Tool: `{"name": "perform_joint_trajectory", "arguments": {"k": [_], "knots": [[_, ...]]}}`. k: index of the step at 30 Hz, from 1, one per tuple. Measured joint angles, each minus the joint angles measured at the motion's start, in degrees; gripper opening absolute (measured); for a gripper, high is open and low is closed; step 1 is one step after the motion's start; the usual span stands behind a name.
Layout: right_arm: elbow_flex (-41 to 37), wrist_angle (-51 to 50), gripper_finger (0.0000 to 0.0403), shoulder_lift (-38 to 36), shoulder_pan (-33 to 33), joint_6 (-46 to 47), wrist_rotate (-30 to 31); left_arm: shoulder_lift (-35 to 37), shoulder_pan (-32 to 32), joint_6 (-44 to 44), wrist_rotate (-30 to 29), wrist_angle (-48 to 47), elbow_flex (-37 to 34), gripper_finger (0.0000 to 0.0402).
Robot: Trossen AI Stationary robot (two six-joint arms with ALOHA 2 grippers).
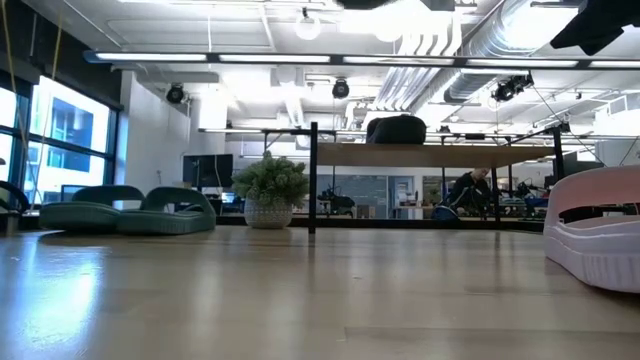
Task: Pick and place slides into the shelf
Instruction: Put the black slide on the shelf
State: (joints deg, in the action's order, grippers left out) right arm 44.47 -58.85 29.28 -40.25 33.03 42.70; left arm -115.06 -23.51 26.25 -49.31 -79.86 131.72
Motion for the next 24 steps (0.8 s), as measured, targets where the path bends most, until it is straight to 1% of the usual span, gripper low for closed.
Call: {"name": "perform_joint_trajectory", "arguments": {"k": [4, 6, 7, 10, 13, 17, 21, 24], "knots": [[0.0, -0.03, 0.0024, -0.1, 0.02, 0.12, 0.31, 1.69, 2.93, -11.85, -11.64, 3.44, 0.41, 0.0001], [-0.02, -0.05, 0.0024, -0.03, 0.02, 0.14, 0.33, 1.66, 5.75, -16.84, -14.67, 5.9, 0.37, 0.0001], [-0.02, -0.07, 0.0024, -0.03, 0.02, 0.14, 0.35, 1.63, 7.25, -19.46, -14.85, 7.39, 0.35, 0.0001], [-0.02, -0.03, 0.0024, -0.04, 0.02, 0.14, 0.32, 1.63, 12.62, -26.25, -13.59, 11.21, 0.35, 0.0], [-0.02, -0.02, 0.0024, -0.05, 0.02, 0.14, 0.31, 0.86, 18.17, -30.83, -12.35, 13.88, 0.35, 0.0], [-0.02, -0.02, 0.0024, -0.05, 0.02, 0.1, 0.31, 0.67, 24.32, -36.08, -10.69, 14.16, 0.29, 0.0], [-0.02, -0.09, 0.0024, -0.05, 0.02, 0.13, 0.35, 0.71, 30.04, -38.39, -5.74, 14.72, 0.3, 0.0], [-0.02, -0.09, 0.0024, -0.05, 0.02, 0.14, 0.35, 0.55, 33.63, -41.25, -2.91, 17.58, 0.32, 0.0]]}}
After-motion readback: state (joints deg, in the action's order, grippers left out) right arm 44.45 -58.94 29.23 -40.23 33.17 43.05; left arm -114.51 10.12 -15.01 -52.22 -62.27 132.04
